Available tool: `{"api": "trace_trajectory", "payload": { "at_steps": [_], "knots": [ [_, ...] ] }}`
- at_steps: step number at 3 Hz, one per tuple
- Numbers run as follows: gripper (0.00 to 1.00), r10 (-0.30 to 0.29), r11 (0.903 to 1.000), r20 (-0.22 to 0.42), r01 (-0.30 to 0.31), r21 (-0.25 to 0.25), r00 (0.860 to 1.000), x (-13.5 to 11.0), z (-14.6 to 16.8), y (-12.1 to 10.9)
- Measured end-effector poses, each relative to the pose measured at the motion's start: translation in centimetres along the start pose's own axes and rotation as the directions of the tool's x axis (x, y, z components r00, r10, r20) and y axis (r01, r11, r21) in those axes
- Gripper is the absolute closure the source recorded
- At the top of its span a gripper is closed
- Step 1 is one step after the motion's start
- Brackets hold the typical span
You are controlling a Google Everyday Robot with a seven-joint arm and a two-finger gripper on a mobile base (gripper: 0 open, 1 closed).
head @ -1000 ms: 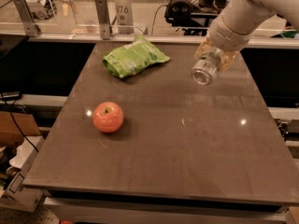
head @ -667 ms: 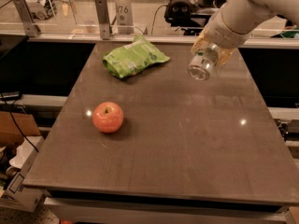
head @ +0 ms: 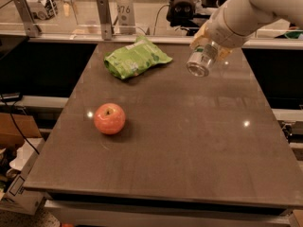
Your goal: Place 7up can upright
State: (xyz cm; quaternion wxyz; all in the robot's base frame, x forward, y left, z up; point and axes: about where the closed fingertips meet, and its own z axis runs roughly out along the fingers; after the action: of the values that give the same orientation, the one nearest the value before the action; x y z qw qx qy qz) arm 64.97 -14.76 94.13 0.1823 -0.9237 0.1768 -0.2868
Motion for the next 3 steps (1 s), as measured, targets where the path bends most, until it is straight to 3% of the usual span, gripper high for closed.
{"api": "trace_trajectory", "payload": {
  "at_steps": [1,2,3],
  "knots": [
    [1.0,-0.076,0.9971,-0.024,0.076,0.004,0.997,0.3,-0.1,-0.5],
    [1.0,-0.192,0.9796,-0.06,0.195,0.05,0.98,0.5,-0.3,-1.4],
    [1.0,-0.311,0.9401,-0.094,0.321,0.115,0.946,0.8,-0.6,-2.4]
  ]
}}
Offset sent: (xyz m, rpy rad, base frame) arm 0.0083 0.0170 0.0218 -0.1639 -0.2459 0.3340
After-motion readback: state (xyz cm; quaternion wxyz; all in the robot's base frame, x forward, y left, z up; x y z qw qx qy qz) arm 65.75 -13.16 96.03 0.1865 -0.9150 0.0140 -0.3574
